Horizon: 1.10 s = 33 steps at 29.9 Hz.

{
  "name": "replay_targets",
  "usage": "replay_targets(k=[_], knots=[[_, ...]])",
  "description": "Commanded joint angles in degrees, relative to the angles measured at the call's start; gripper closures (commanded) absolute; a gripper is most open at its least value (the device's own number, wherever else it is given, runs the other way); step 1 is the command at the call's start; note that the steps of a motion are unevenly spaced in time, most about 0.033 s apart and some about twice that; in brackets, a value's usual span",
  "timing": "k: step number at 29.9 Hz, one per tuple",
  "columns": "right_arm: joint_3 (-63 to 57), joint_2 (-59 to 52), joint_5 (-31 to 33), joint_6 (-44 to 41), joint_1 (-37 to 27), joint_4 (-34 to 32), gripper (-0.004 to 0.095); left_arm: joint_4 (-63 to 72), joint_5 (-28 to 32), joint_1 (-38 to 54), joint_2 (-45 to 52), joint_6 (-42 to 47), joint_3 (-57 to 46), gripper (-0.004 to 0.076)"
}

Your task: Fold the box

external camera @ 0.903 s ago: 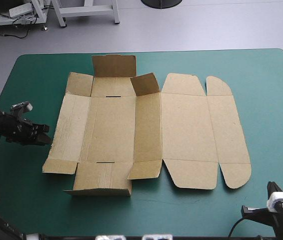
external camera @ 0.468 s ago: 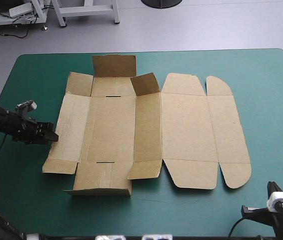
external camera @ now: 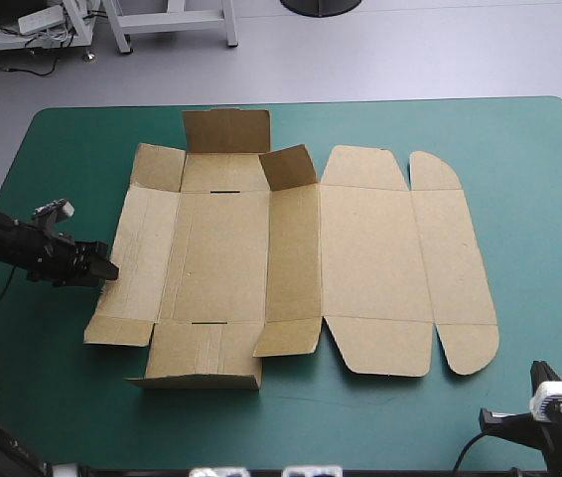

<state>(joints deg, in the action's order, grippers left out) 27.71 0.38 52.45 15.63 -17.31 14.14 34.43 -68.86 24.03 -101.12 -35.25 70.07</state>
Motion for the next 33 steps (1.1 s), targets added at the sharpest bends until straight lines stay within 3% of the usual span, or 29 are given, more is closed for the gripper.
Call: replay_targets(k=[1, 17, 33], knots=[[1.27, 1.27, -3.93, 0.3, -0.07, 0.54, 0.0928, 2.31, -5.02, -0.44, 2.3, 1.52, 1.07, 0.0375], [1.27, 1.27, -3.93, 0.3, -0.07, 0.54, 0.0928, 2.82, -5.02, -7.31, 1.13, 1.76, -0.14, 0.0377], [1.27, 1.27, -3.93, 0.3, -0.07, 0.54, 0.0928, 7.88, -5.02, -7.31, 1.13, 12.0, -0.14, 0.0392]])
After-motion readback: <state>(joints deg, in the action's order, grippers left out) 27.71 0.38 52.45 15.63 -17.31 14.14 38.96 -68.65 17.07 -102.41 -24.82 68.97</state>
